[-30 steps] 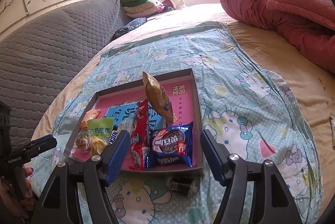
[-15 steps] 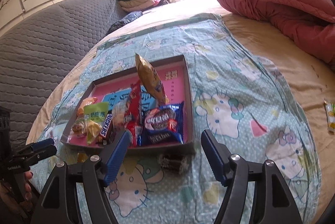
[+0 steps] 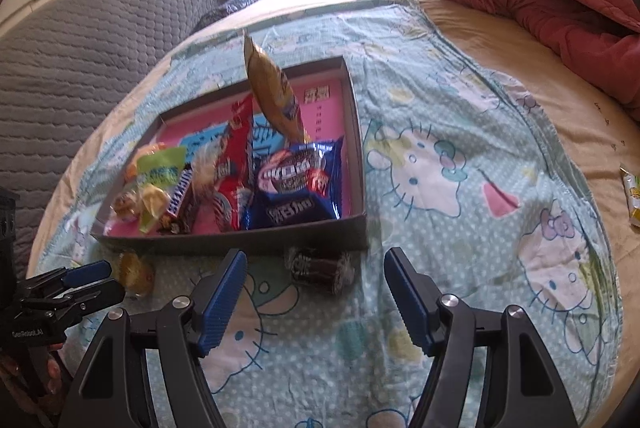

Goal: Organize snacks
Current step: 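Withdraw both open grippers toward the round cake and dark chocolate piece, then close left gripper on wrapped round cake while right gripper grasps dark chocolate piece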

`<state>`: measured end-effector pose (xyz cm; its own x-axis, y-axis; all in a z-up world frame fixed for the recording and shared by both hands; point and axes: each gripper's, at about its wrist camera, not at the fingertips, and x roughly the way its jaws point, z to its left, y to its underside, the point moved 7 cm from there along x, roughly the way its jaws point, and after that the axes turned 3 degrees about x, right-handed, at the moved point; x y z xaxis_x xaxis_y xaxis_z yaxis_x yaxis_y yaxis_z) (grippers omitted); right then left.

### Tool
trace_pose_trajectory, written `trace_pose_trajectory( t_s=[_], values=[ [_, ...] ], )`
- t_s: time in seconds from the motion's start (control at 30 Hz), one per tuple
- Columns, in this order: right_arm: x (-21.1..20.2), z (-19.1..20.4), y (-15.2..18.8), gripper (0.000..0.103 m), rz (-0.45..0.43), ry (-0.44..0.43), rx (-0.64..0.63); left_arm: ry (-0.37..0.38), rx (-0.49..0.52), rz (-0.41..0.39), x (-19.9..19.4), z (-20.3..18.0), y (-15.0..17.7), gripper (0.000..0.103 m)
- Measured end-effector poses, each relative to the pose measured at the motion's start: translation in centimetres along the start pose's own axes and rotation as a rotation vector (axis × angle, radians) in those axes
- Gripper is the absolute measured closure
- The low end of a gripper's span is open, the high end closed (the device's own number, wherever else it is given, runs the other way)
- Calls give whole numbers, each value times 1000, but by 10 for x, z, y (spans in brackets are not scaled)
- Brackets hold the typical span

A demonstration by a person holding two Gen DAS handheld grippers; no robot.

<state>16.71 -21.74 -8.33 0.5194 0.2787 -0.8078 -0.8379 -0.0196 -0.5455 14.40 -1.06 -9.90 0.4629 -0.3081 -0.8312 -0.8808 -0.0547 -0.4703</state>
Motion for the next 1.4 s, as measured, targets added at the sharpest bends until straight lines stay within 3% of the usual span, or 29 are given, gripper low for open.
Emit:
trace_pose_trajectory(
  t_s=[0.17,0.43,0.53,0.57,0.63,0.67,0.77,1.17,1.4],
  values=[
    [11,-1,3,35,17,27,-3,-25,16,13,10,-6,1,26],
    [21,9,8,64,32,47,-57,-81,27,-1,19,-10,-3,25],
    [21,10,9,64,31,48,-67,-97,39,-12,20,-11,-3,30],
    [21,10,9,64,30,51,-73,-102,43,-16,22,-13,-4,35],
    [20,10,10,64,30,49,-76,-117,49,-18,23,-13,-5,61],
    [19,10,10,65,30,46,-75,-118,49,-17,23,-12,-5,62],
    [16,10,10,66,28,33,-74,-111,47,-19,22,-11,-5,67],
    [16,14,12,67,47,16,-82,-85,58,-55,2,-11,-7,67],
    [-4,23,8,67,11,-28,-88,-73,46,-92,-19,-5,-10,67]
  ],
)
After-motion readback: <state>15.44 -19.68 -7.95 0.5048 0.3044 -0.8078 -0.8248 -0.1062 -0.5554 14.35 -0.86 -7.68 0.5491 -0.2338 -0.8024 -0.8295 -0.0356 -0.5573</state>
